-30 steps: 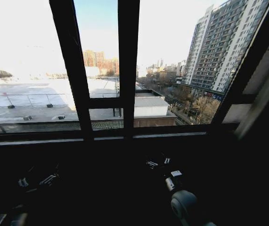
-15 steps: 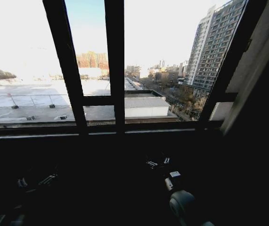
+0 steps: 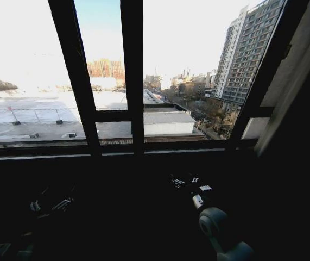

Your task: Open the curtains by pulling them apart, changing their state from closed to fully open.

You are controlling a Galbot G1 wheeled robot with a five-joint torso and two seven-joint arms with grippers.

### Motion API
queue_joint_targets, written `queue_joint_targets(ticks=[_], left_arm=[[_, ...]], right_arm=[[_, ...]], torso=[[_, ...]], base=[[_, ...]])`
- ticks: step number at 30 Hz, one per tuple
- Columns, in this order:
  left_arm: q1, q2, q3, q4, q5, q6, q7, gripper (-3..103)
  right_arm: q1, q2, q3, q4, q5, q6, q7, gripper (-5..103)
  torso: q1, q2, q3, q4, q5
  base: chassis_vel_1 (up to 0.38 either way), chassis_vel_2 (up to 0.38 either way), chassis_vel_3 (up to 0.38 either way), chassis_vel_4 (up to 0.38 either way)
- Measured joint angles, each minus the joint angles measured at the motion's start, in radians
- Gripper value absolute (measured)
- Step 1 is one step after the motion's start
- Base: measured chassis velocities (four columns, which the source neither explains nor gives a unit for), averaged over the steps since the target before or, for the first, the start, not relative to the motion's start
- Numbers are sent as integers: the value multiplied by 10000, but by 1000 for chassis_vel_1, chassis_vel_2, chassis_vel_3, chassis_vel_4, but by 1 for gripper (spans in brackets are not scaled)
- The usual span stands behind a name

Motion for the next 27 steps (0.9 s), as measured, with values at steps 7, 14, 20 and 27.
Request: queue_joint_targets(ticks=[7, 14, 20, 27], left_arm=[[-180, 455, -56, -254, -577, 543, -169, 100], [-192, 496, -130, -603, -870, 946, -314, 100], [-26, 249, -212, -866, -847, 1320, -498, 100], [8, 147, -233, -917, -537, 1434, -579, 100]], right_arm=[[-360, -180, 244, 884, -282, -66, 395, 100], [-374, -165, 263, 1376, -301, -23, 564, 100], [-233, -217, 249, 1378, -238, -3, 565, 100], [-156, -253, 320, 1278, -201, 24, 618, 100]], torso=[[0, 1, -1, -4, 0], [1, 0, 0, -1, -2], [0, 0, -1, 0, -1], [0, 0, -1, -1, -1]], base=[[0, 0, 0, 0], [0, 0, 0, 0], [0, 0, 0, 0], [0, 0, 0, 0]])
